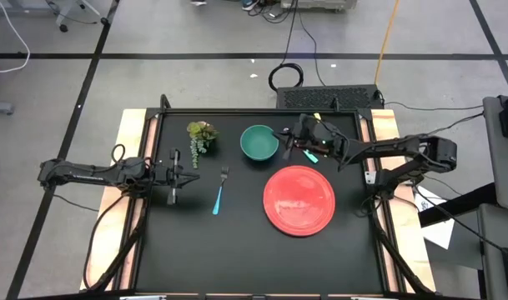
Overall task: Set table place
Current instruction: Put the green bowl on the orange plate
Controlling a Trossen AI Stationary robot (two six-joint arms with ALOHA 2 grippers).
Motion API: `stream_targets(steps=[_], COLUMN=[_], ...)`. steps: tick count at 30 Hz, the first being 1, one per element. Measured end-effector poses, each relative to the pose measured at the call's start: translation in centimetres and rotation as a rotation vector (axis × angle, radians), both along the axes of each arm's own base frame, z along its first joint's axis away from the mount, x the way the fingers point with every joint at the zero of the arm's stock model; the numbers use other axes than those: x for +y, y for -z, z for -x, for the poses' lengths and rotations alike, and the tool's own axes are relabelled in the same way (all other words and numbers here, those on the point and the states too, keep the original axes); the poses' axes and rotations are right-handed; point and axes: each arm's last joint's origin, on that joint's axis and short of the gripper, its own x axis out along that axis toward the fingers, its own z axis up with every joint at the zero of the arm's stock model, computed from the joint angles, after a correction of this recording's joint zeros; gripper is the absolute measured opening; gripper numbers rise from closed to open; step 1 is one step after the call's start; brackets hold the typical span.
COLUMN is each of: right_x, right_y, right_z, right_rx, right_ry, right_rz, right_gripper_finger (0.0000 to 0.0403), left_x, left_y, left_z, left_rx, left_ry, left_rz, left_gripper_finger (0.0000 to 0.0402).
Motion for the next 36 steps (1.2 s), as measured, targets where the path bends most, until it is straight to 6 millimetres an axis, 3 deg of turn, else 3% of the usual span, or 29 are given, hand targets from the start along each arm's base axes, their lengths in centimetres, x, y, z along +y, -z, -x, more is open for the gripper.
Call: stream_targets(steps=[10, 17, 22, 30, 36], right_x=[-3.0, -5.3, -6.9, -9.7, -12.3], right_y=[-5.3, -7.3, -6.1, -3.4, -4.8], right_z=[-1.2, -1.5, -3.5, -6.8, -8.5], right_rx=[0.101, 0.118, 0.165, 0.309, 0.420], right_ry=[0.072, 0.009, -0.098, -0.093, -0.074], right_rz=[0.002, -0.089, -0.201, -0.254, -0.283], right_gripper_finger=[0.0000, 0.0000, 0.0000, 0.0000, 0.0000], left_x=[0.0, 0.0, 0.1, 0.1, 0.1], left_y=[-0.4, -0.3, -0.3, -0.3, -0.3], left_z=[0.0, 0.0, 0.0, 0.0, 0.0], left_rx=[-0.040, -0.033, -0.033, -0.032, -0.030], left_ry=[-0.006, -0.007, -0.034, -0.052, -0.051], left_rz=[-0.002, -0.004, -0.017, -0.016, 0.000], left_gripper_finger=[0.0024, 0.0024, 0.0024, 0.0024, 0.0024])
